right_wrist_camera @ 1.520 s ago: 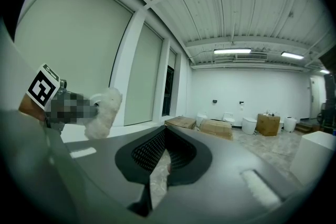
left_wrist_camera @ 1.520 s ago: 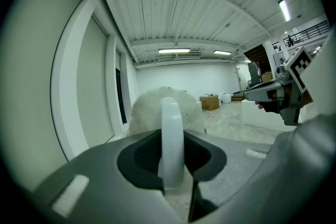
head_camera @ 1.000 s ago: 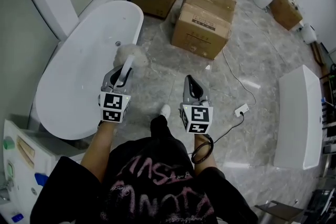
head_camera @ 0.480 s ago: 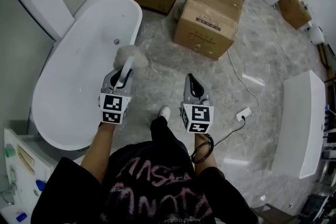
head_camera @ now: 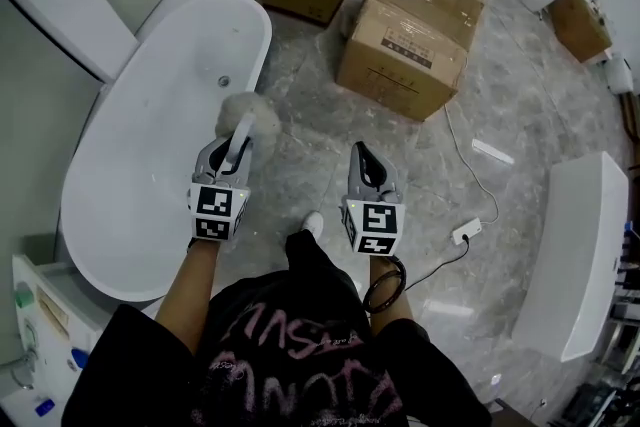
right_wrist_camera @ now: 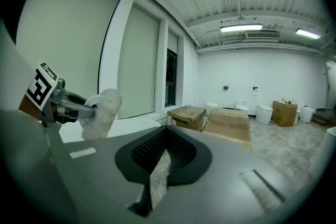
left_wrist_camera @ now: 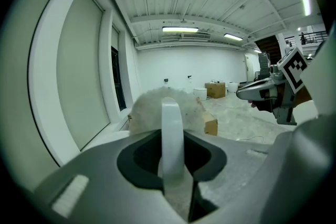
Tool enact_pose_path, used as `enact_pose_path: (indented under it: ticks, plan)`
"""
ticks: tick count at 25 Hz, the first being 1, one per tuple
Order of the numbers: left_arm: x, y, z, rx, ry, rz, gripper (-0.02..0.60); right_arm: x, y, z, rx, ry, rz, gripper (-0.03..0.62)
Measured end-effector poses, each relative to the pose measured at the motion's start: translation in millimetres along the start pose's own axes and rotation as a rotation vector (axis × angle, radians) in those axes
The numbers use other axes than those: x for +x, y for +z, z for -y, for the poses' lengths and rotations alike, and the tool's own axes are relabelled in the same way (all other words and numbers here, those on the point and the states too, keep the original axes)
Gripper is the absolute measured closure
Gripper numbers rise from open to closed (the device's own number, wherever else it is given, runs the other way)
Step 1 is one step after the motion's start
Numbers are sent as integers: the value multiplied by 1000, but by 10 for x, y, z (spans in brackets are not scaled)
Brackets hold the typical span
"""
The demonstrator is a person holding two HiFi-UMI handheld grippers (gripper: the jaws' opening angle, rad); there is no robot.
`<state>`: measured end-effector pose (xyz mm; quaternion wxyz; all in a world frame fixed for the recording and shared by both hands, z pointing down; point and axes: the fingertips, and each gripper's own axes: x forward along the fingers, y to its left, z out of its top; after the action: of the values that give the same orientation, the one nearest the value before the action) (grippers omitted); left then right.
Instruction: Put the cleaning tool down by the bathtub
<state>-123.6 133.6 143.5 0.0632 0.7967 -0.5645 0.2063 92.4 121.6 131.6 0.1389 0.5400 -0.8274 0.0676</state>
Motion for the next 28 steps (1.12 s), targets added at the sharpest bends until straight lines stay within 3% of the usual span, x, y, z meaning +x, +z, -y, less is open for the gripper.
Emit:
enact_pose_path:
  ticks: [10,28]
  plan:
    - [684,249,46,28,19,-34,499,611,69,534,57,46,-2,582]
    - [1102,221,20,35,13,-86,499,976,-124,895,71,46,-51,582]
